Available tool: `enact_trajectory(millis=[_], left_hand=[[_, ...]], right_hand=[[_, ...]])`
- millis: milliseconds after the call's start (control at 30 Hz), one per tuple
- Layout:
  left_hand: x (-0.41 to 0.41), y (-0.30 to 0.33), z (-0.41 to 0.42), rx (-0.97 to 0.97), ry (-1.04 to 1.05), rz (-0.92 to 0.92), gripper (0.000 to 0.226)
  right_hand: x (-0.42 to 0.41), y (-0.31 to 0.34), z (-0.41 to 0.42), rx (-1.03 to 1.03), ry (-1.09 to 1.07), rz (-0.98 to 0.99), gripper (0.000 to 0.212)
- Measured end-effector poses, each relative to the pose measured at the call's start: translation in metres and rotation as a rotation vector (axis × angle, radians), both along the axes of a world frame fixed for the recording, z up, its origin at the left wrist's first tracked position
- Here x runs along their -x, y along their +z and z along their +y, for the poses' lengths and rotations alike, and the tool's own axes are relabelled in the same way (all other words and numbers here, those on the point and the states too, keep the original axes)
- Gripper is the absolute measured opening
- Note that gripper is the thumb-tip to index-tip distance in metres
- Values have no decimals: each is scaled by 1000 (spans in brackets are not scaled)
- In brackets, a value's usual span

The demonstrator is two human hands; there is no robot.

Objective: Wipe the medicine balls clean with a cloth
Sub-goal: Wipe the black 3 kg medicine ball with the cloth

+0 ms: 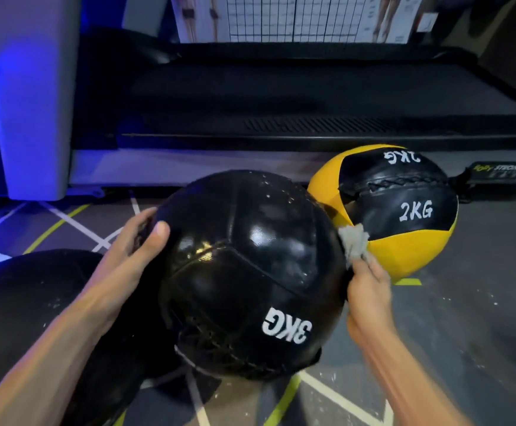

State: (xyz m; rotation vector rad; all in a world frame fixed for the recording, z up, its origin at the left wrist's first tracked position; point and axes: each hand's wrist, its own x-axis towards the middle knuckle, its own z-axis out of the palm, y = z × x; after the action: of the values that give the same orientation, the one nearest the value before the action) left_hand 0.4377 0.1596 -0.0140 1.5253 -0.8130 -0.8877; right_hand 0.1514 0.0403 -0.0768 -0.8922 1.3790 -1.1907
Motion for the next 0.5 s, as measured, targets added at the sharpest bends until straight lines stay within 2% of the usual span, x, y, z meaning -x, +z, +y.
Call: enact_trajectory(millis=[133, 200, 300, 367, 400, 500], left_hand=[[-21, -23, -30, -45, 83, 43, 95], [-34, -46, -37, -103, 94, 7, 98], [-43, -66, -53, -185, 163, -159, 78], [-42, -62, -66, -140, 193, -263, 61], [-41, -58, -73, -128, 154, -312, 62], [-34, -48, -88, -191, 22, -403, 95]], right_hand=[[-30, -2, -40, 78, 93, 116, 35], [-41, -15, -54, 78, 149, 163, 35], [-56, -20, -60, 134, 230, 269, 38], [-65, -17, -64, 191, 279, 335, 39], [-68, -16, -67, 207, 287, 368, 39], [-71, -21, -75, 215, 275, 442, 39]])
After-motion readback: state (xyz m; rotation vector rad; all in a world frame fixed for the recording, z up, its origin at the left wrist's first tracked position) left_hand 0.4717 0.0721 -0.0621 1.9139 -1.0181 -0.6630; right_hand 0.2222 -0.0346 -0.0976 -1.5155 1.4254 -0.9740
